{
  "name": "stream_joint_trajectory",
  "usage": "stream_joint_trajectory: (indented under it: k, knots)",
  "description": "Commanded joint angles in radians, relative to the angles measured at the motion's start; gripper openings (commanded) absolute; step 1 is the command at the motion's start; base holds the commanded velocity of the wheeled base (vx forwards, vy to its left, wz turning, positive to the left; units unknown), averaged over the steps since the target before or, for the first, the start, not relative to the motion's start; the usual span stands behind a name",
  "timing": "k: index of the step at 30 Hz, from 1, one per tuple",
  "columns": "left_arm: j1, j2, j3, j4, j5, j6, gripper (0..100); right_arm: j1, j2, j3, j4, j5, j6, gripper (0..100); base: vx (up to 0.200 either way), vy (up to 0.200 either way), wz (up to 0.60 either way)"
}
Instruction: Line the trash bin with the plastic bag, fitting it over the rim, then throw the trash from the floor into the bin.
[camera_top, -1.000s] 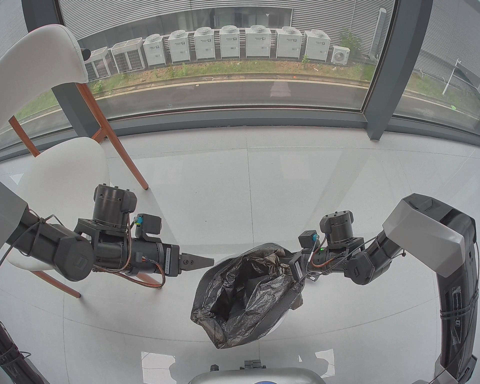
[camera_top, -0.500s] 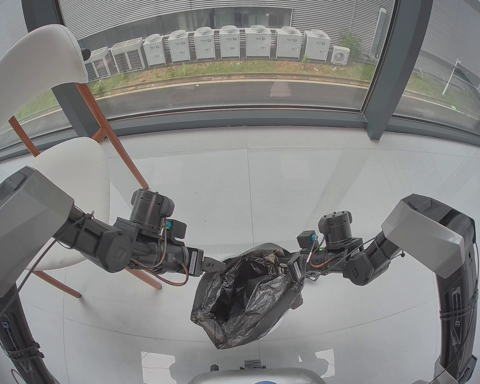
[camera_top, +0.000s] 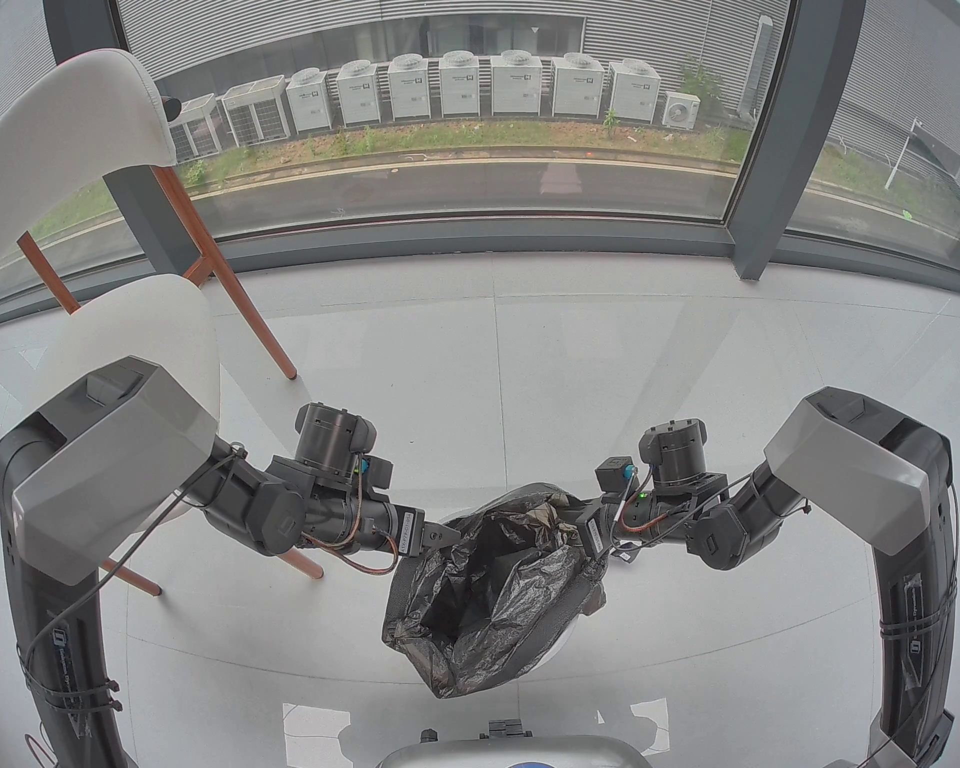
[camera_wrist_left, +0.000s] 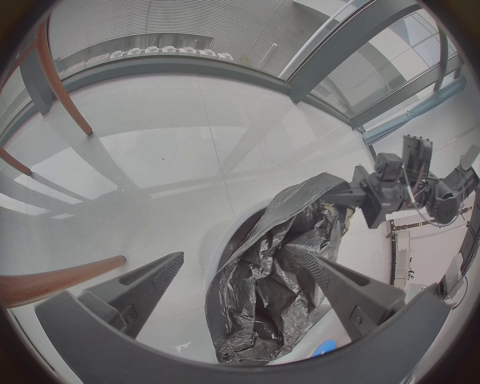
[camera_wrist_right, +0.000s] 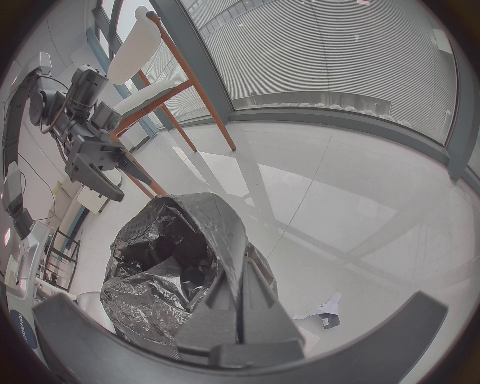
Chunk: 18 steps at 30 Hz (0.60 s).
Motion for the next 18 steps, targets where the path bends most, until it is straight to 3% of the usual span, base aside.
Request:
stream_joint_trajectory:
  k: [1,17,18]
  knots:
    - [0.000,0.060,-0.005,-0.007,0.008,0.000,100,0.001,0.004,0.000,-0.004,0.000,0.001,0,0.000,0.000,0.00]
    - [0.005,0.120,-0.045,-0.018,0.024,-0.001,100,-0.001,0.007,0.001,-0.004,0.000,0.004,0,0.000,0.000,0.00]
    - [0.005,0.121,-0.045,-0.027,0.034,-0.001,0,-0.001,0.009,0.001,-0.004,0.000,0.004,0,0.000,0.000,0.00]
